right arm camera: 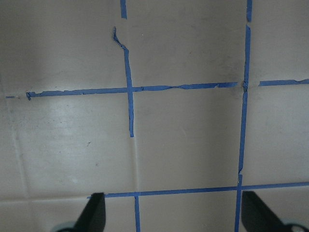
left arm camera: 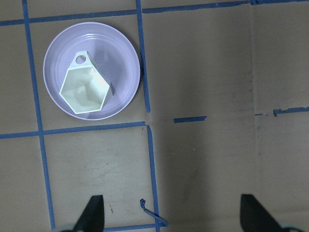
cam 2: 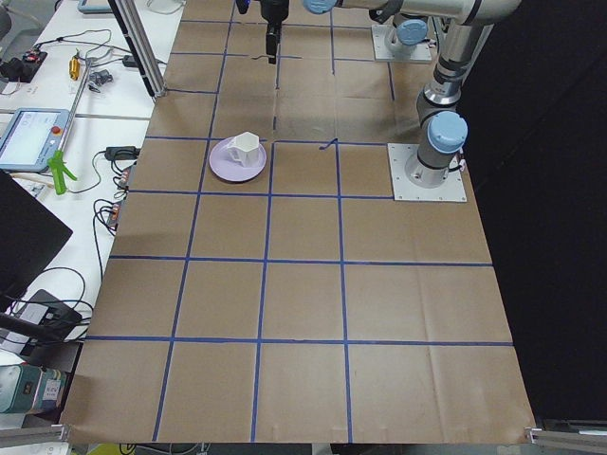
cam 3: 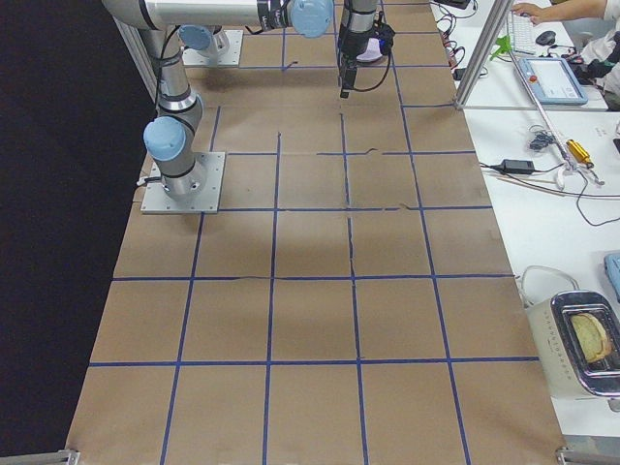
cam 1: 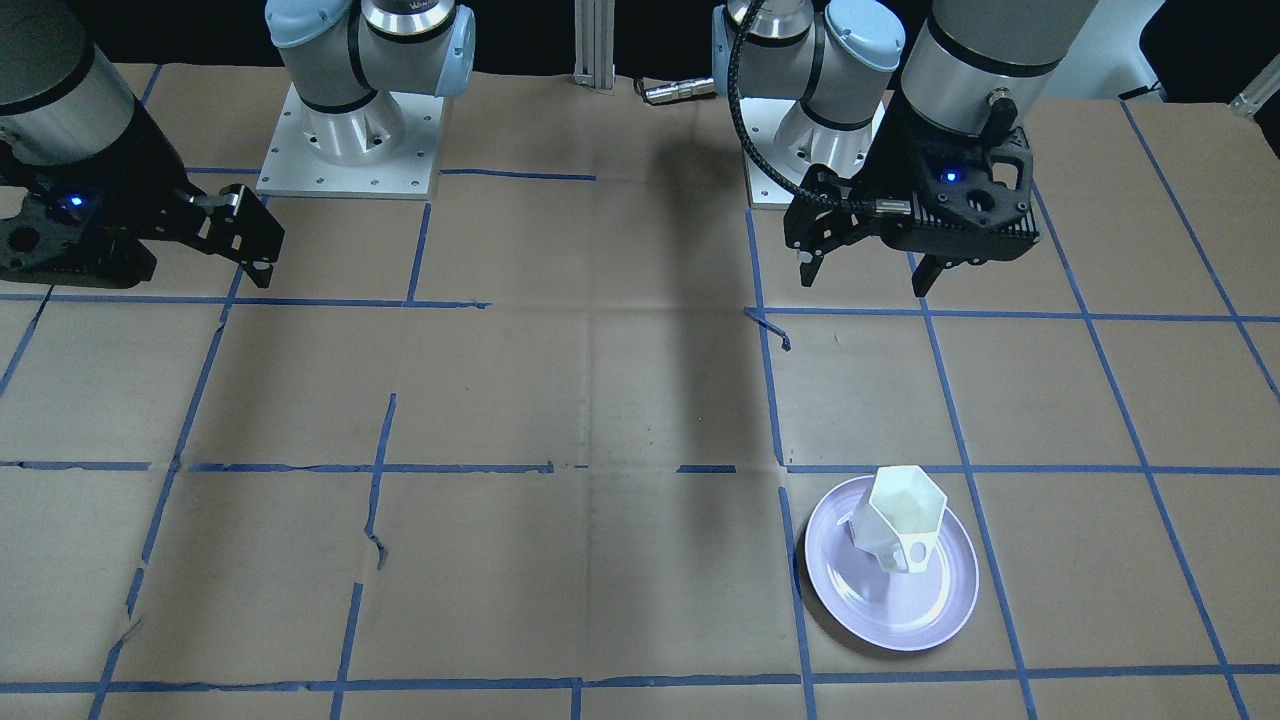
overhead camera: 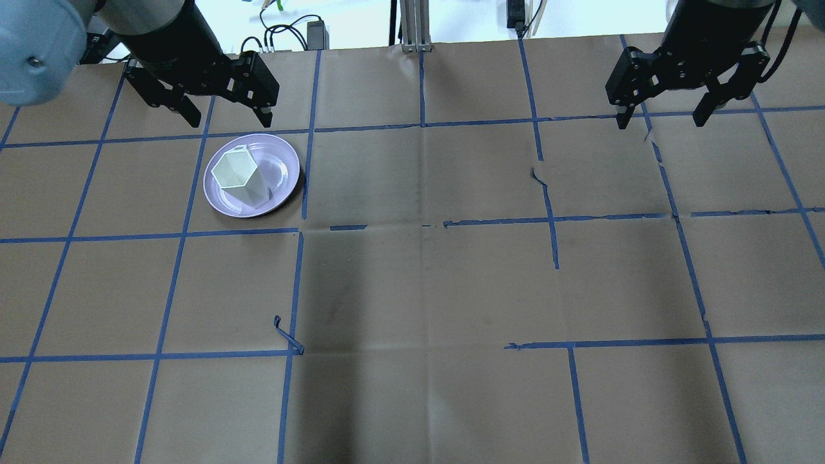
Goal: Flip cup and place on plate
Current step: 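Open the left gripper and raise it away from the cup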
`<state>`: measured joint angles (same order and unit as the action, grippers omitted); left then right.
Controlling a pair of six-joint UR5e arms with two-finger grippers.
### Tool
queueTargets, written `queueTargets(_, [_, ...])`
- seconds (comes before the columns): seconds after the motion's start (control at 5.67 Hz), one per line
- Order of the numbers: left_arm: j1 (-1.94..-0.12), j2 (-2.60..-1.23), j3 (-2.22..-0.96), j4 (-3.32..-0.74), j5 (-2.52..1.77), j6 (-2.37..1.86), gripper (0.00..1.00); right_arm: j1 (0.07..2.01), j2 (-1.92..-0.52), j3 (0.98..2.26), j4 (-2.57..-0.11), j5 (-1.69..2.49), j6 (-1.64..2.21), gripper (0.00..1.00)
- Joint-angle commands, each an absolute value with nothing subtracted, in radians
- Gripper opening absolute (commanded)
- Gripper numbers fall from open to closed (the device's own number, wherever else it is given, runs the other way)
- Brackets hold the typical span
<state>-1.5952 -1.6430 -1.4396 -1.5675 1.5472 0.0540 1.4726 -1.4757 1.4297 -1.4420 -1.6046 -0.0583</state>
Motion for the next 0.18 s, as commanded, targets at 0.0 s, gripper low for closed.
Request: queueTargets(0.0, [-1.594,-1.640,-1.440,-1.563,1.548,0.055,0.98,1.473,-1.476,1.430,-1.442,-1.605,-0.058,1.00])
